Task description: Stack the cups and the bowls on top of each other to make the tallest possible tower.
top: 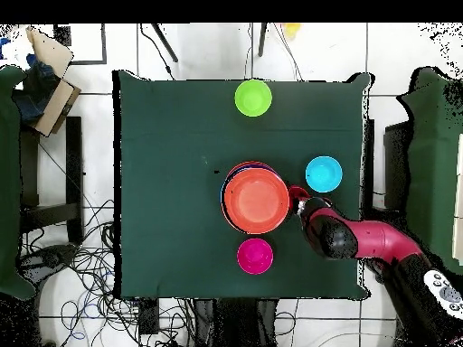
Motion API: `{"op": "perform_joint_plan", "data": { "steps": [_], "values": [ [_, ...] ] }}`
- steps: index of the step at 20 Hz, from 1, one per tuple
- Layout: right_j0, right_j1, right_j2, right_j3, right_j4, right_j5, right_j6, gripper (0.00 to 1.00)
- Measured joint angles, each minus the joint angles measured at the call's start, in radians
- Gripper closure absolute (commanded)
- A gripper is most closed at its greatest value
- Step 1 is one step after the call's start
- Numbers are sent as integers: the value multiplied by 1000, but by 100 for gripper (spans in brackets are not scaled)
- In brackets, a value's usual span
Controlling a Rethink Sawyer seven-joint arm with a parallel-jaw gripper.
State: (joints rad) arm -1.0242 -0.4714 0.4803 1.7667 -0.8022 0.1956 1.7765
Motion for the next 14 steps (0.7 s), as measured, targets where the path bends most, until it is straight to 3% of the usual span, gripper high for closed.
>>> {"op": "perform_joint_plan", "data": {
  "steps": [7,14],
  "values": [
    [-20,-135,19,91,94,85,0,100],
    [-32,-327,43,171,226,245,0,100]
  ]
}}
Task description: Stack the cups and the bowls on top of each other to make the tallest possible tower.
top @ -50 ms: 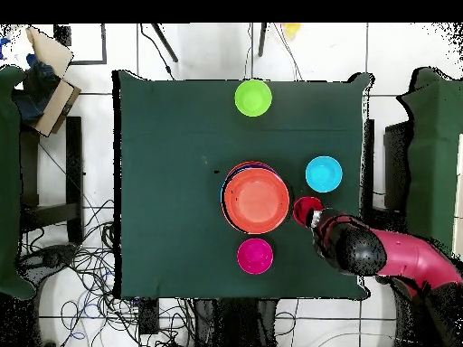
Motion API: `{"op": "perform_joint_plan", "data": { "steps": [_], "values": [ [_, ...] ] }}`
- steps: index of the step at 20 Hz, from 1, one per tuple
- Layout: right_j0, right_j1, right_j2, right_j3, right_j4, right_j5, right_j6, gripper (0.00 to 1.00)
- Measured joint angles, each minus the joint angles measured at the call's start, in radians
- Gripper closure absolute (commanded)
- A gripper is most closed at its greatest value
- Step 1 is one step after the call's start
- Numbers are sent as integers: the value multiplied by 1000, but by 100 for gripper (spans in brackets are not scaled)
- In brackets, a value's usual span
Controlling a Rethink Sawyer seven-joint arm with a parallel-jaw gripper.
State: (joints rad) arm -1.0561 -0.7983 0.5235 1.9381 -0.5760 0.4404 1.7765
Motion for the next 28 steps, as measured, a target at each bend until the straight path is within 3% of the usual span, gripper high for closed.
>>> {"op": "perform_joint_plan", "data": {
  "steps": [6,13,20,28],
  "values": [
    [0,-115,16,31,76,85,0,100],
    [14,-198,28,40,124,149,0,100],
    [102,-260,28,40,150,203,0,100],
    [219,-274,24,35,164,229,0,100]
  ]
}}
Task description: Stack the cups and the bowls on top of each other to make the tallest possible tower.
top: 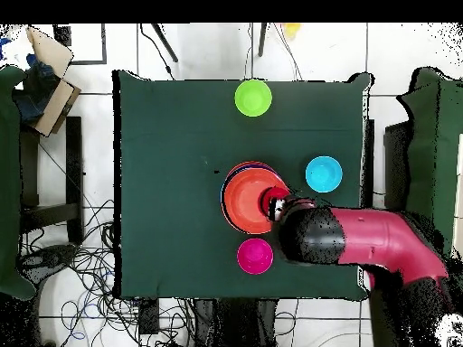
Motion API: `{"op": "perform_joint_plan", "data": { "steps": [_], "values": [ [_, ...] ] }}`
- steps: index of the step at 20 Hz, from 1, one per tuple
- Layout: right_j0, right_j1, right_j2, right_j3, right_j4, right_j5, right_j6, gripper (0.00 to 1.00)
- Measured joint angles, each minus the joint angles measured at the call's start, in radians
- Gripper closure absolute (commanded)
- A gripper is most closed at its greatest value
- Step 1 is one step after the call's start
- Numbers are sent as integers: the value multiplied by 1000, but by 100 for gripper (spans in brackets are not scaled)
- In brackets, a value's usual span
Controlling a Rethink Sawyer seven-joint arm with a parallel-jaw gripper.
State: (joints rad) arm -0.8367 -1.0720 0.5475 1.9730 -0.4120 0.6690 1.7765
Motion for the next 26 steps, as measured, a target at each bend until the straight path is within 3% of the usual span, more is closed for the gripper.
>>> {"op": "perform_joint_plan", "data": {
  "steps": [8,9,16,26],
  "values": [
    [126,31,-32,-35,0,0,0,100],
    [143,44,-42,-41,0,0,0,0],
    [144,62,-54,-44,0,0,0,0],
    [92,86,-63,-44,0,-5,0,0]
  ]
}}
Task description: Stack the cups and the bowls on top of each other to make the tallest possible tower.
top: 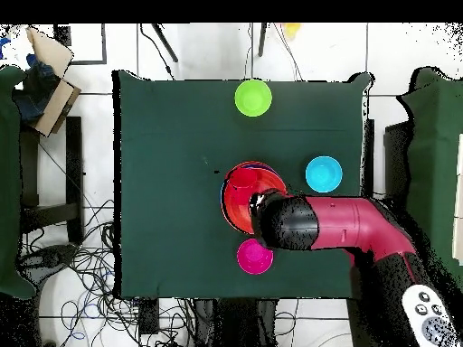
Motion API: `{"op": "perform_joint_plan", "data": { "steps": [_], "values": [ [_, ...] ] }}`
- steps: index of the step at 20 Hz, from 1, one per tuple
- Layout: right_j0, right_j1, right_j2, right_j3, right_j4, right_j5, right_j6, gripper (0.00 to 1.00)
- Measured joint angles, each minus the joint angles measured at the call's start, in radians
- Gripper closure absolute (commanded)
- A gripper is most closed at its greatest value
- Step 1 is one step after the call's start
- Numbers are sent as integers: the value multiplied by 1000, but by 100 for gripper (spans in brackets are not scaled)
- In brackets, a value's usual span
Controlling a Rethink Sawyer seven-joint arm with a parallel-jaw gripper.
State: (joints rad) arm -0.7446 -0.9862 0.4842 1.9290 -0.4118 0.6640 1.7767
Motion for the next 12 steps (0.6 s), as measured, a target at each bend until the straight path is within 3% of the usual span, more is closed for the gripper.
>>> {"op": "perform_joint_plan", "data": {
  "steps": [4,12],
  "values": [
    [-31,11,0,0,0,-17,0,0],
    [-151,53,15,-10,0,-27,0,0]
  ]
}}
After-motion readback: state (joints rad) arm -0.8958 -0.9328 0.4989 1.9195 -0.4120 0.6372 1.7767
